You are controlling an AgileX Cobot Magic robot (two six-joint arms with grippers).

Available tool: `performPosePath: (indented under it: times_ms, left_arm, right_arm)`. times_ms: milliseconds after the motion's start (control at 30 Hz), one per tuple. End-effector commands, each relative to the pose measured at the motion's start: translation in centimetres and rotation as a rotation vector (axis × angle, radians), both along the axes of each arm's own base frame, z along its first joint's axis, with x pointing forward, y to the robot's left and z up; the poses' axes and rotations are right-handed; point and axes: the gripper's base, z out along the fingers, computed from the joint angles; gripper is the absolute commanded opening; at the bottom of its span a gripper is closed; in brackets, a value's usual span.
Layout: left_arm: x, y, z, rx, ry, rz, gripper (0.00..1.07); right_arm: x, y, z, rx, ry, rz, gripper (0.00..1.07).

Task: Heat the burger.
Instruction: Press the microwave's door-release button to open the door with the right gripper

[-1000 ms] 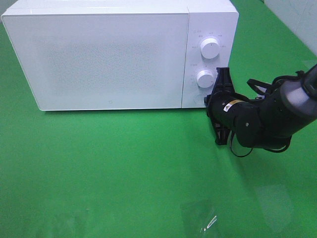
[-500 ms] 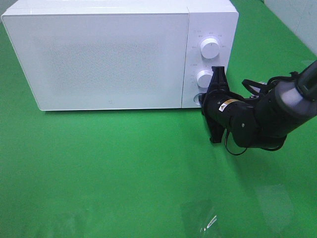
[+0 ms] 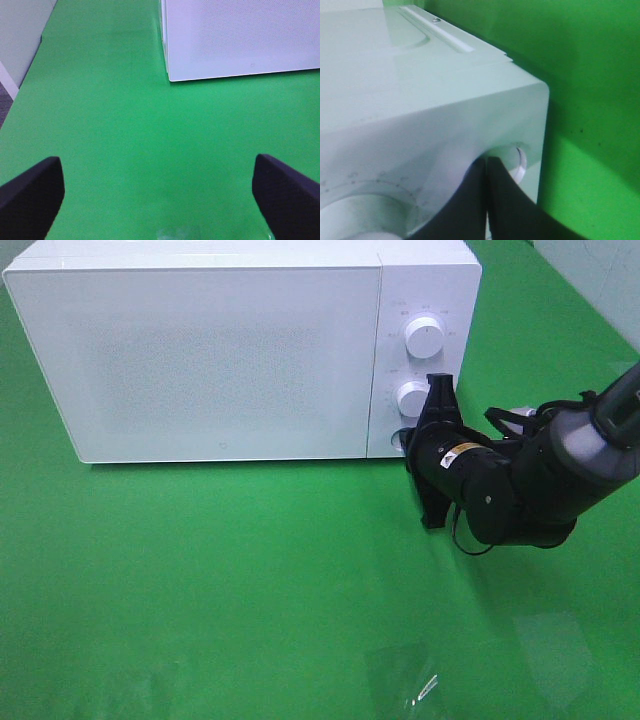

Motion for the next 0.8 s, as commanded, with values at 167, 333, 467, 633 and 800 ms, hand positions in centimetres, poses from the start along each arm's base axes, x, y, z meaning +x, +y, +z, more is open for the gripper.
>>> performPosePath:
  times_ms: [167, 333, 467, 633, 800]
  left_arm:
    - [-0.3, 0.0, 0.1, -0.001, -0.025, 0.001, 0.94]
    - [-0.3, 0.0, 0.1, 0.000, -0.025, 0.002, 0.94]
    - [-0.3, 0.0, 0.1, 0.000, -0.025, 0.002, 0.94]
    - [-0.3, 0.0, 0.1, 0.000, -0.025, 0.002, 0.94]
    - [-0.3, 0.0, 0.1, 0.000, -0.025, 0.002, 0.94]
  right_arm:
    - [2.4, -0.5, 3.4, 0.073, -0.372, -0.116, 0.00]
    - [2.8, -0.5, 4.5, 0.075, -0.459, -0.142, 0.00]
    - [4.1, -0.6, 5.1, 0.087, -0.522, -0.183, 0.00]
    - [4.2, -0.8, 5.3, 0.096, -0.536, -0.212, 0.00]
    - [4.2, -0.9, 5.4, 0.099, -0.540, -0.224, 0.00]
